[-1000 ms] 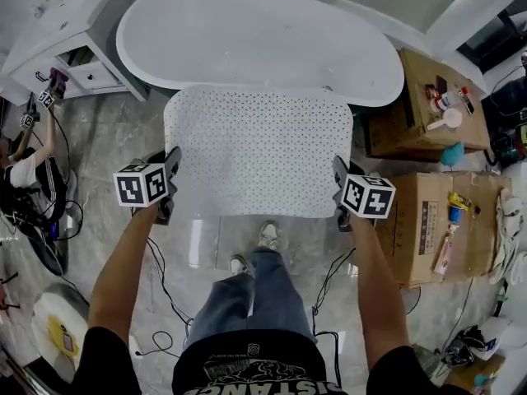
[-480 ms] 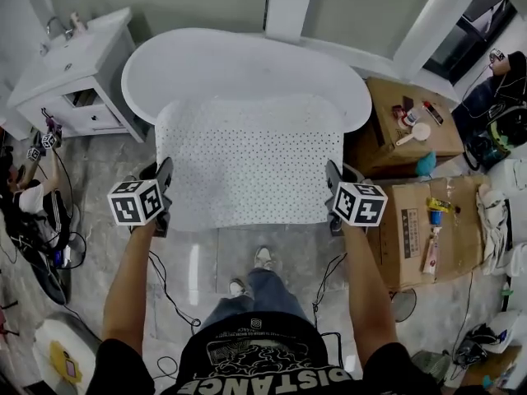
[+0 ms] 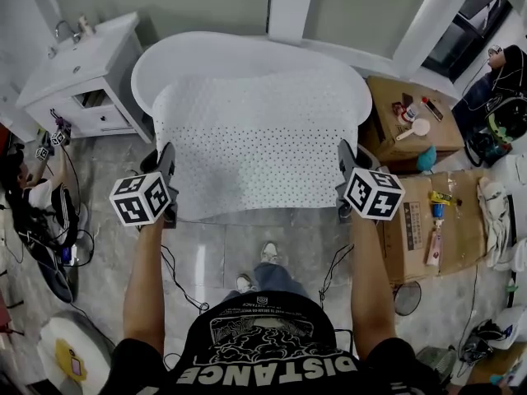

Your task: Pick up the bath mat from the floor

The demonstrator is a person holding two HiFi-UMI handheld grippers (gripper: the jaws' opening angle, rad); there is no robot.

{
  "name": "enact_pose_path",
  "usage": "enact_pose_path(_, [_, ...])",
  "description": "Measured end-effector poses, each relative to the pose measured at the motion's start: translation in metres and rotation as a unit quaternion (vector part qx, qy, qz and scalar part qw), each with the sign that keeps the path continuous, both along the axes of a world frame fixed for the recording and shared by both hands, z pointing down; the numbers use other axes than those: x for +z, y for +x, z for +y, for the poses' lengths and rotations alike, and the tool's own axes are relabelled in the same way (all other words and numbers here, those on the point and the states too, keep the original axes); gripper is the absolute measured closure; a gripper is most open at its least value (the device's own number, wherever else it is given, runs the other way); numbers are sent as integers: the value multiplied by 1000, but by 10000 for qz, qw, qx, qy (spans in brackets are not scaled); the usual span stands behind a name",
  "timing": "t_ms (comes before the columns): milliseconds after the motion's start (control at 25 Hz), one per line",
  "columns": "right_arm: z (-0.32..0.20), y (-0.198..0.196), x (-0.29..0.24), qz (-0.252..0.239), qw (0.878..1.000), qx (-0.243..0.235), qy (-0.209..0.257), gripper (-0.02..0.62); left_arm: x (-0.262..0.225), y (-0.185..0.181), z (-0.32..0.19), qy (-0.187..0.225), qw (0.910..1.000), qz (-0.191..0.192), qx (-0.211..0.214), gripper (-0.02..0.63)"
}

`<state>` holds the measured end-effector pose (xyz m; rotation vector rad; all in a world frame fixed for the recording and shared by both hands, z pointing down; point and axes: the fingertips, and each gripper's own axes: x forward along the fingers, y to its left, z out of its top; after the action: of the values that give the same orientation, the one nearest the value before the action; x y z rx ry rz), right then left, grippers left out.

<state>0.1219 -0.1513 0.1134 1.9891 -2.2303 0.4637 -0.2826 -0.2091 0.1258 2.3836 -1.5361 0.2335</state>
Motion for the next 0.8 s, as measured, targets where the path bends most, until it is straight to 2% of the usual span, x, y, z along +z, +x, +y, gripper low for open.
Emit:
enact_pose_path(320, [21,5,-46,148,9983,167,539,572,-42,5,8,501,9987,-131,4,569])
enact_pose_path(800, [30,-5,-66,339,9962,202,780,572,-67,8,5,721,9973,-158,50,568])
